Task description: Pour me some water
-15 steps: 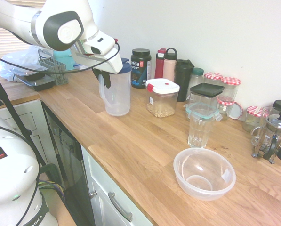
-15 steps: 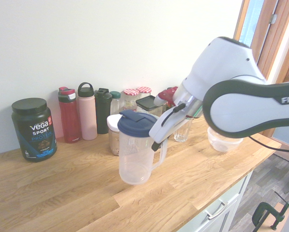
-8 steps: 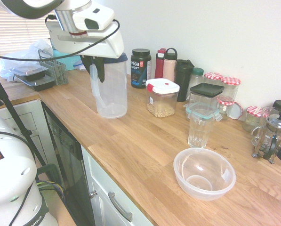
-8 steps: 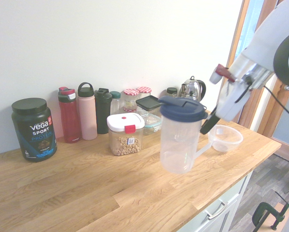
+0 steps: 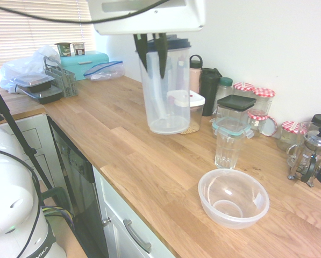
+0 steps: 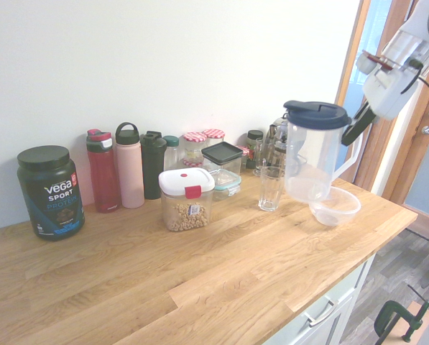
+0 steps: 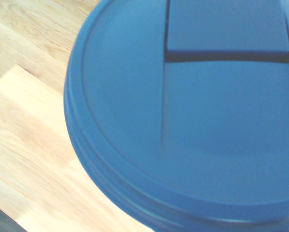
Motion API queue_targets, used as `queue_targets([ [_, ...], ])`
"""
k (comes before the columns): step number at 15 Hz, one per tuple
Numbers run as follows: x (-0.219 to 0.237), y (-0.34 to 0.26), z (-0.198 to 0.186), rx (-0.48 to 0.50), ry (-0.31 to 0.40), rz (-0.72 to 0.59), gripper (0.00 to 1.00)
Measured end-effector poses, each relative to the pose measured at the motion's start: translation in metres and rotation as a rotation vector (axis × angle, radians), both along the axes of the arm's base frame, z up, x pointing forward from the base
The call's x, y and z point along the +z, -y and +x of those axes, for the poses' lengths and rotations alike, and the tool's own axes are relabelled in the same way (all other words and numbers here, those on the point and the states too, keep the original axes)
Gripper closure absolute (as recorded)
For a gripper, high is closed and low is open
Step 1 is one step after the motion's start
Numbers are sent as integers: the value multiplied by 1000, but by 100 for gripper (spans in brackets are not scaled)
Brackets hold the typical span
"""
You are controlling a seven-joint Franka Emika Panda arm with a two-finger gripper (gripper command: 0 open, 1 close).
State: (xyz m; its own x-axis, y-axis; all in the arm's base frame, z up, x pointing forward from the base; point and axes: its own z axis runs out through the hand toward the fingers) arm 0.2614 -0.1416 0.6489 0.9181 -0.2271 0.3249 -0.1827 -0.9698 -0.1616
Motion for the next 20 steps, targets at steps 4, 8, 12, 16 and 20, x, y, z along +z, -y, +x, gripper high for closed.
queue_targets([
  [4,12,88,20,79,-65,-7,100],
  [8,-15,121,102,88,-161,-68,100],
  [12,-6,122,160,108,-223,-213,100],
  [16,1,112,175,154,-343,-462,100],
  [20,-46,91,193,181,-430,-598,100],
])
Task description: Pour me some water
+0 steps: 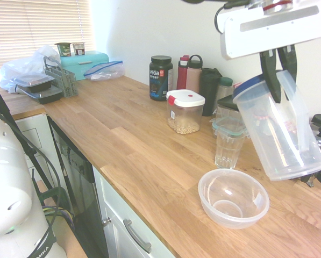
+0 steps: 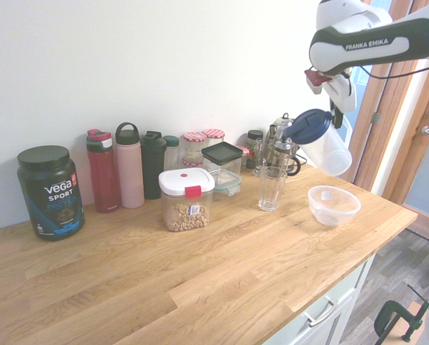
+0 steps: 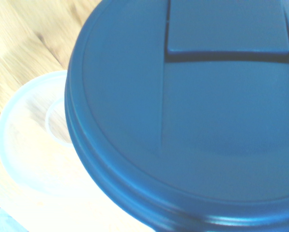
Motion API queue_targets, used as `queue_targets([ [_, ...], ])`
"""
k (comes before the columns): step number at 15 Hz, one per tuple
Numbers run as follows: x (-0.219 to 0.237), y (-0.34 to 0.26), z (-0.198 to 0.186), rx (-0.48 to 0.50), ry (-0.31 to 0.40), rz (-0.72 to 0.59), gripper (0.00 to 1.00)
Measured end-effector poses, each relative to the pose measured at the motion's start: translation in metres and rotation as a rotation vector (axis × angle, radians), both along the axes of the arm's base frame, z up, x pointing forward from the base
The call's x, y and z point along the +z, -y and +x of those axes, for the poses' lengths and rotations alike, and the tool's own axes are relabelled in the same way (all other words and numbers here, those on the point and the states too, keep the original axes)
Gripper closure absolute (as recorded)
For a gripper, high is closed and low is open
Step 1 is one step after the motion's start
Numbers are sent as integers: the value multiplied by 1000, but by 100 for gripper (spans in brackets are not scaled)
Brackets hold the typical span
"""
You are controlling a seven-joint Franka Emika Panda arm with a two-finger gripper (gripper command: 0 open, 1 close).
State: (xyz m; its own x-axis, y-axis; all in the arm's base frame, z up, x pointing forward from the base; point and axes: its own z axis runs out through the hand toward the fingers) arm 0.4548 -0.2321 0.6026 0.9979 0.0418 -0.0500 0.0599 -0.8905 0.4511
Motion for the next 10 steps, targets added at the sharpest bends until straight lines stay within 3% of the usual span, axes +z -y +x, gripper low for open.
queue_targets([
  [10,-32,-23,9,36,-63,-139,100],
])
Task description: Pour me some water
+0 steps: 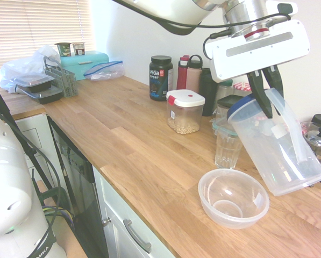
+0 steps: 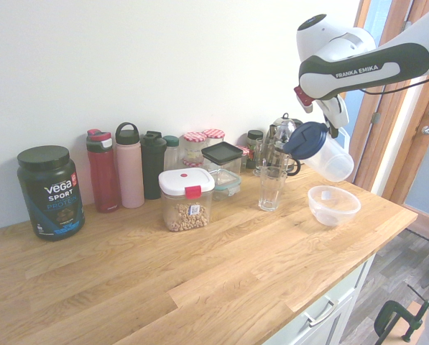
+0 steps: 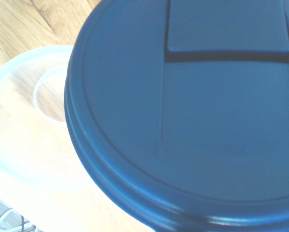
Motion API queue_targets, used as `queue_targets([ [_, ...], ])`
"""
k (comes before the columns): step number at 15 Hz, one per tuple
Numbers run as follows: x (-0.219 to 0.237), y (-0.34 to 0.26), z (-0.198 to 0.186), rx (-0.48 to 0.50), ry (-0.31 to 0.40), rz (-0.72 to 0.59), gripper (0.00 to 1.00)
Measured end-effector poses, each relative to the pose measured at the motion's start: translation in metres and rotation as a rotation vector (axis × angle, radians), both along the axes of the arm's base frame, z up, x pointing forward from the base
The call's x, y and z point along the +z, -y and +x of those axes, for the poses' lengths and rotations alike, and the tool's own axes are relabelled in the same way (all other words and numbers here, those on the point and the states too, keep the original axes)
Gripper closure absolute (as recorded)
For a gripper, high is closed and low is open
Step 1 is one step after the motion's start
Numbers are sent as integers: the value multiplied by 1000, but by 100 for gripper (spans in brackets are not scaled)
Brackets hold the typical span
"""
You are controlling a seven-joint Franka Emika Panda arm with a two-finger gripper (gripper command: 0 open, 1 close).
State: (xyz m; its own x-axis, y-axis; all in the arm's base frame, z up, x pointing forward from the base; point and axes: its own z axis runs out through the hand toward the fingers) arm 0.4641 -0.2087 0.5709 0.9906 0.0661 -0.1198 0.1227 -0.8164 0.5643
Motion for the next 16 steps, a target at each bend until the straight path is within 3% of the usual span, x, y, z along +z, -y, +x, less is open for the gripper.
queue_targets([
  [16,-29,-34,14,24,-37,-149,100],
])
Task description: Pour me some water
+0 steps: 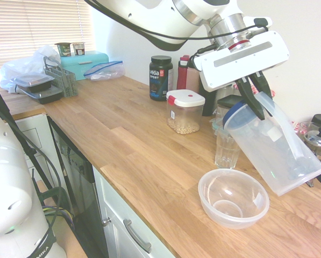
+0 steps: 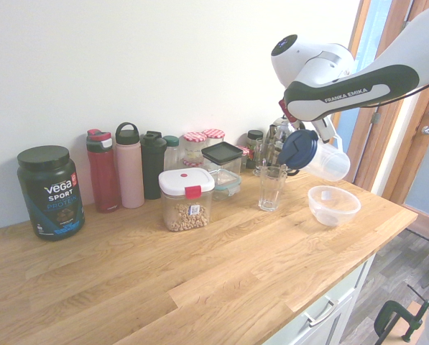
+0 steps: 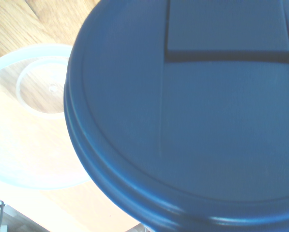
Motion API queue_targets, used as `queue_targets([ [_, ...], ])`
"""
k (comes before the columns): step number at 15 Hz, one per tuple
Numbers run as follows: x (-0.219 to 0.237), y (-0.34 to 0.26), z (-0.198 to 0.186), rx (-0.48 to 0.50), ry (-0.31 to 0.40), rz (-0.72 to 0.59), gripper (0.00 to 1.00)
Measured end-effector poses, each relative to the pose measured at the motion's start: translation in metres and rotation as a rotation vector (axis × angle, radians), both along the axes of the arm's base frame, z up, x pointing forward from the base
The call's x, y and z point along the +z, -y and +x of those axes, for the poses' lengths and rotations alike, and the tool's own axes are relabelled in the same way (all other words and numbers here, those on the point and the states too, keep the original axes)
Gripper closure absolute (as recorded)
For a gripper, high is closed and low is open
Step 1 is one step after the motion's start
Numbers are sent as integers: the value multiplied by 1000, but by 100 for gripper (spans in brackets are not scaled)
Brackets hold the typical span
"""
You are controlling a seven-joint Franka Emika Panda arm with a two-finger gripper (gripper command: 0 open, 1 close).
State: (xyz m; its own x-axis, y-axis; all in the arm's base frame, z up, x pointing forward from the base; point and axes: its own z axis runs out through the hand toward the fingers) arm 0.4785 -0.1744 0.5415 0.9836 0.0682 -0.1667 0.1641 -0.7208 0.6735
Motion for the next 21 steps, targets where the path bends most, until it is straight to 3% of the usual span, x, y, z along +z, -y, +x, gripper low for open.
queue_targets([
  [6,-1,1,-2,-17,13,26,100],
  [13,88,37,-83,-46,222,293,100],
  [17,75,-7,-113,-105,330,523,100],
  [21,85,-80,-169,-198,420,727,100],
])
